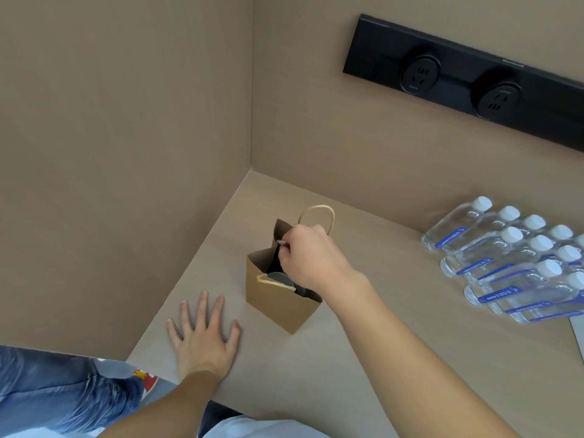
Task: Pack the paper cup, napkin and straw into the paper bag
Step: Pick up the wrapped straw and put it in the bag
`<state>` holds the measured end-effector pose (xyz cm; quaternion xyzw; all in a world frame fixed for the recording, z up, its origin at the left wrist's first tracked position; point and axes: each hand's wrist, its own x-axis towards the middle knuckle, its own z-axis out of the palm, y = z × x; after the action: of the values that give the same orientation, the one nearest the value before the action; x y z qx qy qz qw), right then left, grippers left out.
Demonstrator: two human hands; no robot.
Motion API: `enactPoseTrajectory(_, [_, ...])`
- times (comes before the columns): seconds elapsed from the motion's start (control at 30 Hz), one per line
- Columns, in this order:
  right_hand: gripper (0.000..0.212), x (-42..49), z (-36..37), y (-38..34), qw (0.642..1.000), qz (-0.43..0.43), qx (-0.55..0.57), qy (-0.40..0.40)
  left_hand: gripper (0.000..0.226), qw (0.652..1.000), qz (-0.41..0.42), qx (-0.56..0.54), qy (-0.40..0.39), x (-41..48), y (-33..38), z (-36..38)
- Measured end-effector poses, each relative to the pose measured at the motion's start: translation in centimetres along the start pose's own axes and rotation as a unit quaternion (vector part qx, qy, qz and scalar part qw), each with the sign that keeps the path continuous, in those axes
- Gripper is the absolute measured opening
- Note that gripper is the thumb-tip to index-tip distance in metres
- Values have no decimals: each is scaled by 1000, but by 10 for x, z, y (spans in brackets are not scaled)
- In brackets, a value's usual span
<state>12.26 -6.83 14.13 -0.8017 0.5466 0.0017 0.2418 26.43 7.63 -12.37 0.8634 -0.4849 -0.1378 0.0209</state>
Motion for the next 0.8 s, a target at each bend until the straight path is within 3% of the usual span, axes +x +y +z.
enactPoseTrajectory(0.17, [16, 14, 6, -5, 999, 28, -3, -38, 72, 1000, 0, 7, 1, 2, -1, 1])
enactPoseTrajectory(0.47, [8, 22, 11, 0, 998, 54, 0, -24, 71, 1000, -4, -1, -2, 1, 0, 0])
enactPoseTrajectory(0.7, [27, 15, 8, 2, 998, 30, 17, 51, 71, 1000, -6, -8, -7, 0, 2, -4])
enactPoseTrajectory(0.8, [26, 12, 11, 2, 997, 4, 25, 79, 70, 1000, -5, -11, -9, -1, 3, -6])
